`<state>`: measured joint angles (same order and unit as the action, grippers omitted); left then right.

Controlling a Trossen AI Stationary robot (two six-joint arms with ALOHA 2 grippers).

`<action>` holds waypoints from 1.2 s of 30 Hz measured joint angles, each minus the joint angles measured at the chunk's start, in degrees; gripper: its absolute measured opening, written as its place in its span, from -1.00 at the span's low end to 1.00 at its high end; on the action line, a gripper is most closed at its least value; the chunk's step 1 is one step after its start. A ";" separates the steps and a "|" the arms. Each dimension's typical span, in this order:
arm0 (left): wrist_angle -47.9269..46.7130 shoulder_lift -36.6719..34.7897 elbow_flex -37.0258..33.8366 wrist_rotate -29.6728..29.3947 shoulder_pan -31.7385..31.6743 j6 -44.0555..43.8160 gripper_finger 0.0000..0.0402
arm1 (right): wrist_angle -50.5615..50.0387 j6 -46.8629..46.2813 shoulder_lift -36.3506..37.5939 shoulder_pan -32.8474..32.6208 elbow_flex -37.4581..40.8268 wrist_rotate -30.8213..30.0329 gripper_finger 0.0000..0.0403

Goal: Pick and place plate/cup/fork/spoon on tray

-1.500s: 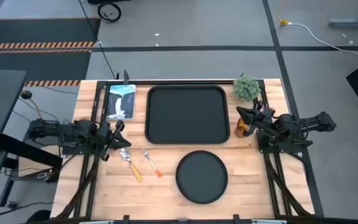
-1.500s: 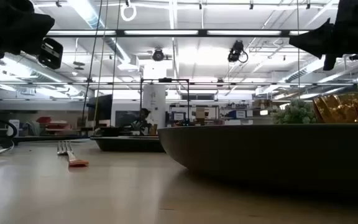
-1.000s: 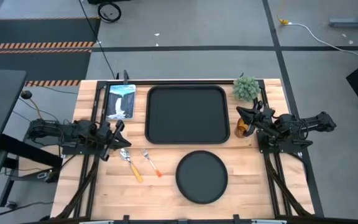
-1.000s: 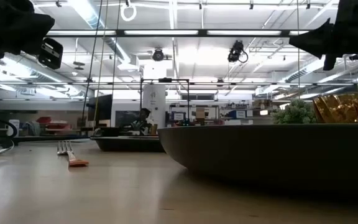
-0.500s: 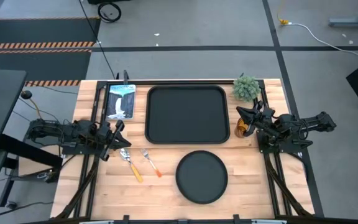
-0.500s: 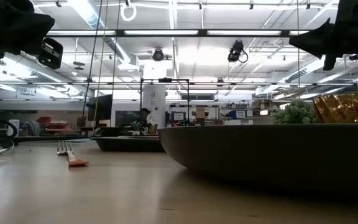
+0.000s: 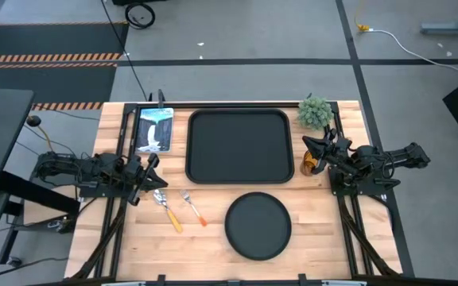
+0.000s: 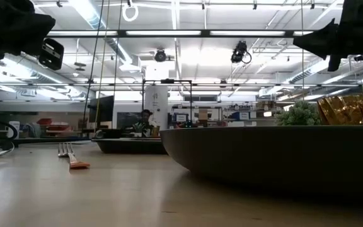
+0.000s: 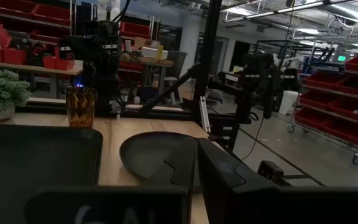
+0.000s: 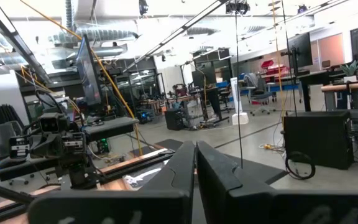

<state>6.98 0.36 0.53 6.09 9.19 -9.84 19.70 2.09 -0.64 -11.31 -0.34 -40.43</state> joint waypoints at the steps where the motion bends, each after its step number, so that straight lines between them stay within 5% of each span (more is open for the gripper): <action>1: 0.00 -0.02 -0.02 0.00 0.00 0.00 -0.86 | -0.02 0.00 0.00 0.00 -0.01 -0.01 -0.89; 5: 0.09 -0.01 -0.01 0.00 -0.02 -0.36 -0.86 | 0.00 0.00 0.01 -0.01 -0.01 -0.01 -0.89; 9: 1.18 0.01 -0.01 -1.16 0.02 -11.56 -0.86 | 0.00 0.00 0.00 -0.02 0.00 -0.02 -0.89; 16: 5.78 0.00 -0.02 -16.39 -0.02 -18.48 -0.86 | 0.00 0.00 0.02 -0.01 0.00 -0.01 -0.89; 21: 7.93 0.00 -0.02 -24.05 -0.02 -16.53 -0.86 | -0.02 -0.02 0.00 0.00 0.00 0.00 -0.89; 27: 7.75 2.14 -0.02 -26.26 -0.02 -7.80 -0.87 | 1.36 -0.02 0.01 0.00 0.00 -0.02 -0.89; 32: 12.38 8.31 -0.02 -34.72 -0.23 -4.09 -0.87 | 4.82 3.30 0.02 0.49 0.00 -0.71 -0.89; 36: 20.44 15.21 -0.02 -34.97 -2.26 -0.04 -0.87 | 6.46 6.22 0.02 0.63 0.00 0.12 -0.89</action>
<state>27.43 15.57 0.51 -28.89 6.93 -9.89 26.16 8.31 -0.63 -10.68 -0.34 -40.31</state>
